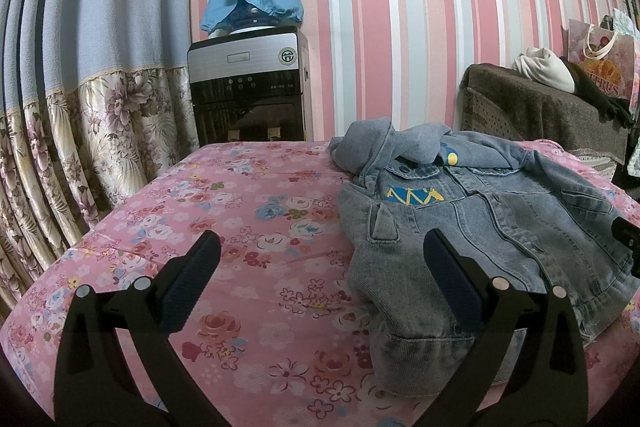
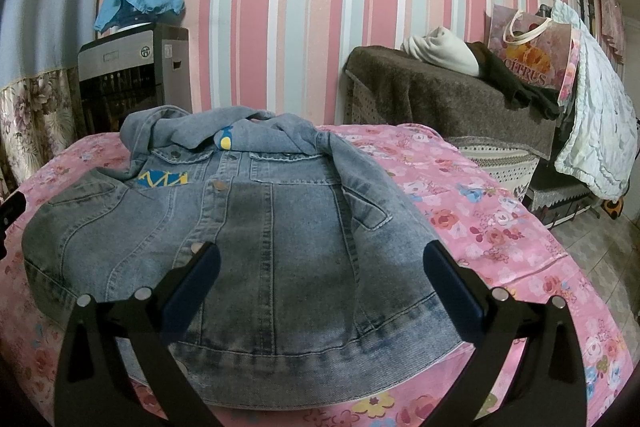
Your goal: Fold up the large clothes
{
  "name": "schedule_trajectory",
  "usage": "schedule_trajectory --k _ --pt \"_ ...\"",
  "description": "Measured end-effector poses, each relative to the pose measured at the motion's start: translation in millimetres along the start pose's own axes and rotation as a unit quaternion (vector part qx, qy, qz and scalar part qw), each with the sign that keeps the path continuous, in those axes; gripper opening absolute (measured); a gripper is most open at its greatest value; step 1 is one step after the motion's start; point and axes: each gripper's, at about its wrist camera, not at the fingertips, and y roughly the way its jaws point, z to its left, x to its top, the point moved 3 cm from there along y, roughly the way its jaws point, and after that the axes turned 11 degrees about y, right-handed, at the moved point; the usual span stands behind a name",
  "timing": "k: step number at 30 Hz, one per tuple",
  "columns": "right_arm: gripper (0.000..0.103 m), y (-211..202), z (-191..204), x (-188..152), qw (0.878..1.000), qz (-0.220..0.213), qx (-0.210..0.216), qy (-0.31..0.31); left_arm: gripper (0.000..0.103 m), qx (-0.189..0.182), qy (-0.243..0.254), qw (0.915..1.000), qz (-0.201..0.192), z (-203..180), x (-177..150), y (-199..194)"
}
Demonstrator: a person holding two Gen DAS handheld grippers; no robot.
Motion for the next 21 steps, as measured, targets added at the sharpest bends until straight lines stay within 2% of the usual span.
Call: schedule_trajectory --k 21 --pt "0.101 -4.8 1.4 0.6 1.000 -0.001 -0.001 -0.001 0.100 0.001 -0.002 1.0000 0.003 3.6 -5.9 2.1"
